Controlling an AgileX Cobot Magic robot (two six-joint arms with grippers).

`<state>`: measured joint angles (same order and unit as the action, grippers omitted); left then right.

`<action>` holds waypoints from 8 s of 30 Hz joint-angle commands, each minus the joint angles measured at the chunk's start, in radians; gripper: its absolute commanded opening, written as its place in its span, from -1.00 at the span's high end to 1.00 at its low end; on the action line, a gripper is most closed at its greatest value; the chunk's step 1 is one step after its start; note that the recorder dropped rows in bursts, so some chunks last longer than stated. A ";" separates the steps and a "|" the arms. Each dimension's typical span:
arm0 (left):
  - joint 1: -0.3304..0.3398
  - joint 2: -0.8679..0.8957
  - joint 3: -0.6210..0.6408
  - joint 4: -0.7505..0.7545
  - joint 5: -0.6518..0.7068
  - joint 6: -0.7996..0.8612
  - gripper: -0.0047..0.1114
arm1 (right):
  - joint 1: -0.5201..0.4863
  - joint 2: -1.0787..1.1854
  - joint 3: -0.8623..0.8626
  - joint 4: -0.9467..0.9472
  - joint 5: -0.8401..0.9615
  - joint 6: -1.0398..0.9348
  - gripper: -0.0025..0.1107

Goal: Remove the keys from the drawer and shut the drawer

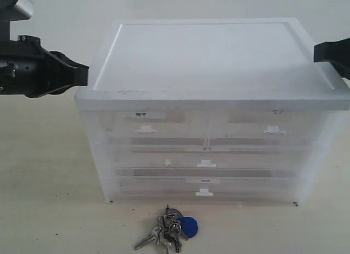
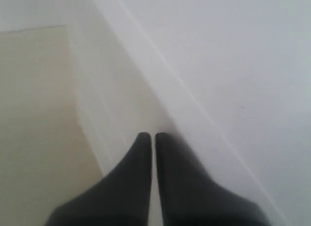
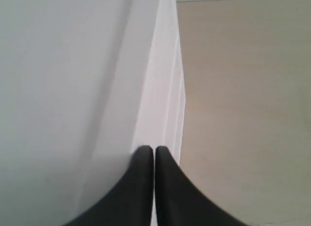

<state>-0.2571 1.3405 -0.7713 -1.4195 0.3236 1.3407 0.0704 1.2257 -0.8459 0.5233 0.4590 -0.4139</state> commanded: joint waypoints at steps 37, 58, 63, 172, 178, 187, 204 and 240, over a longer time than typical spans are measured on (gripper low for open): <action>-0.002 -0.097 0.028 -0.004 -0.047 0.015 0.84 | 0.079 -0.065 -0.085 0.138 -0.043 -0.200 0.96; -0.002 -0.650 0.173 -0.064 -0.099 0.015 0.84 | 0.079 -0.573 0.008 -0.021 -0.116 -0.041 0.96; -0.002 -0.867 0.250 -0.064 -0.120 0.015 0.84 | 0.079 -0.738 0.124 -0.010 -0.207 -0.033 0.96; -0.801 0.521 0.069 -0.108 -0.417 0.401 0.84 | 0.078 -1.202 0.436 0.379 0.087 -0.243 0.96; -0.803 0.170 0.100 -0.162 -0.224 0.401 0.84 | 0.078 -1.202 0.436 0.379 0.090 -0.249 0.96; -0.803 -0.434 0.261 -0.215 -0.267 0.401 0.84 | 0.078 -1.202 0.436 0.375 0.097 -0.258 0.96; -0.800 -1.297 0.471 -0.241 -0.387 0.375 0.84 | 0.080 -1.222 0.438 0.349 0.113 -0.290 0.96; -0.800 -1.264 0.626 -0.247 -0.448 0.375 0.84 | 0.078 -1.226 0.555 0.338 0.068 -0.110 0.96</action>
<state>-1.0574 0.0725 -0.1489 -1.6595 -0.1218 1.7232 0.1501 0.0048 -0.2941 0.8605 0.5250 -0.5220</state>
